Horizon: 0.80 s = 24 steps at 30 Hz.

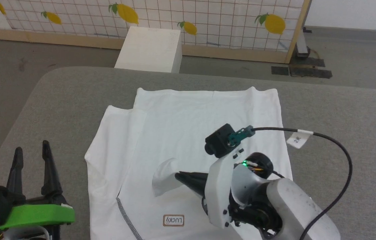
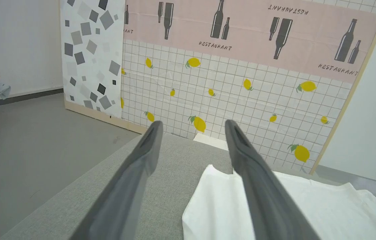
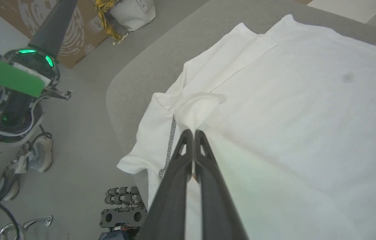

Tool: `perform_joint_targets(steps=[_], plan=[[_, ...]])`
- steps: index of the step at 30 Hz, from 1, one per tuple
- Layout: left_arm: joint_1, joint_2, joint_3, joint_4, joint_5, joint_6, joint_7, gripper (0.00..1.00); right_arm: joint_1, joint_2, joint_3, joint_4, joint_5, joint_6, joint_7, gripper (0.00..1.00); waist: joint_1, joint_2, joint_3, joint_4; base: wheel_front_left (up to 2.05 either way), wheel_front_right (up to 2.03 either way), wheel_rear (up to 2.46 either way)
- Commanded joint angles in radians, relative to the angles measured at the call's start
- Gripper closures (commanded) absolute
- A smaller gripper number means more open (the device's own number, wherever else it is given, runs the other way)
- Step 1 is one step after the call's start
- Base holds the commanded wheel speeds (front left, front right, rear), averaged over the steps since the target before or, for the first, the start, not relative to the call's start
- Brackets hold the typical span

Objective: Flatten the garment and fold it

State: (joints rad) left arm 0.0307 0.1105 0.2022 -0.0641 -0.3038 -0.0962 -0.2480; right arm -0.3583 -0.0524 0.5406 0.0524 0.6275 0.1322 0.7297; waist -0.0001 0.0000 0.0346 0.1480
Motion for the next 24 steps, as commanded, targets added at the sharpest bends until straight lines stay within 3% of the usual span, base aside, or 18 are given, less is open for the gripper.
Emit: perform_joint_targets(steps=[1, 10, 11, 12, 19, 23, 24], plan=[[-0.016, 0.005, -0.003, 0.006, -0.013, -0.003, -0.002, 0.00, -0.031, 0.002, 0.028, 0.035, 0.008, -0.002, -0.023, 1.00, 0.0001, 0.0000, 0.023, 0.026, 0.00, 0.00, 0.00], [-0.034, 0.005, -0.008, 0.030, -0.021, -0.006, -0.008, 0.00, -0.149, 0.002, 0.175, 0.253, 0.081, -0.002, -0.179, 1.00, 0.0001, 0.0000, 0.059, 0.052, 0.00, 0.00, 0.00], [-0.035, 0.005, -0.008, 0.031, -0.022, -0.007, -0.008, 0.00, -0.157, 0.002, 0.190, 0.266, 0.089, -0.002, -0.186, 0.55, 0.0001, 0.0000, 0.061, 0.053, 0.00, 0.00, 0.00], [-0.036, 0.004, -0.007, 0.032, -0.023, -0.007, -0.009, 0.00, -0.163, 0.002, 0.202, 0.278, 0.107, -0.002, -0.197, 0.00, 0.0001, 0.0000, 0.064, 0.052, 0.00, 0.00, 0.00], [-0.038, 0.010, -0.003, 0.045, -0.022, -0.008, -0.011, 0.00, -0.207, 0.002, 0.184, 0.275, 0.241, -0.002, -0.251, 0.00, 0.0001, 0.0000, 0.058, 0.027, 0.00, 0.00, 0.00], [-0.029, 0.014, 0.001, 0.045, -0.021, -0.006, -0.012, 0.00, -0.215, 0.002, 0.059, 0.241, 0.220, -0.002, -0.289, 0.00, 0.0001, 0.0000, 0.042, 0.004, 0.00, 0.00, 0.00], [-0.024, 0.016, 0.003, 0.045, -0.021, -0.005, -0.012, 0.00, -0.206, -0.009, -0.028, 0.213, 0.178, -0.002, -0.318, 0.00, 0.0001, 0.0000, 0.034, -0.008, 0.00, 0.00, 0.00]])
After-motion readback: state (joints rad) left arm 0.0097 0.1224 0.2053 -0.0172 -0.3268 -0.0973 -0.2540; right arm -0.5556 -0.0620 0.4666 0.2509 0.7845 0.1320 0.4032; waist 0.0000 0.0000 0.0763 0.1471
